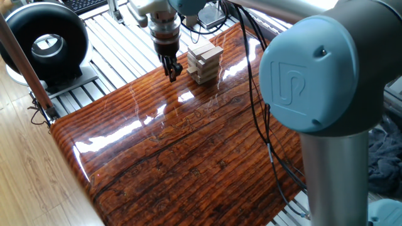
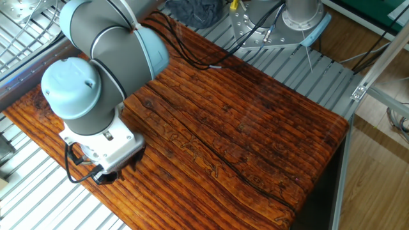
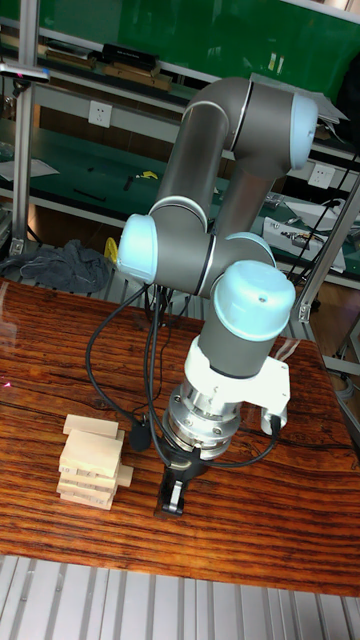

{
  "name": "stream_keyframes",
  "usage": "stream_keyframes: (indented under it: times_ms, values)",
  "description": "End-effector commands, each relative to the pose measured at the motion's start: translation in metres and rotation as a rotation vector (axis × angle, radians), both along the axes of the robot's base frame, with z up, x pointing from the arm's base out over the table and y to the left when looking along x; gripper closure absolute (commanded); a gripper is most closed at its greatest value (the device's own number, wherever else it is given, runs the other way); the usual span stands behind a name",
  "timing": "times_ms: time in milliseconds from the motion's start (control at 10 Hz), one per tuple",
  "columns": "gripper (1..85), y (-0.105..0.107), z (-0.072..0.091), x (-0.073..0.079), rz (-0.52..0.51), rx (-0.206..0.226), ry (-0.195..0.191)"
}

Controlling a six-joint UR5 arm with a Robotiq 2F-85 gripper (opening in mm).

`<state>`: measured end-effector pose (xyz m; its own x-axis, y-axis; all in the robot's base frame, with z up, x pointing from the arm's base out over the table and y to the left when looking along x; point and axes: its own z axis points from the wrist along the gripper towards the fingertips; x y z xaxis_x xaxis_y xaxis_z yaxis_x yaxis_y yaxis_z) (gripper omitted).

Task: Play Jenga

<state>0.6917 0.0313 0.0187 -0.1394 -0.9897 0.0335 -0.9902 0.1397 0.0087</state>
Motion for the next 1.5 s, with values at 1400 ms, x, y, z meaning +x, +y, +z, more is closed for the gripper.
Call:
stream_keyframes:
  times_ms: [1400]
  values:
    - [47.3,-0.027,-0.002,-0.027,0.111,-0.038,-0.011]
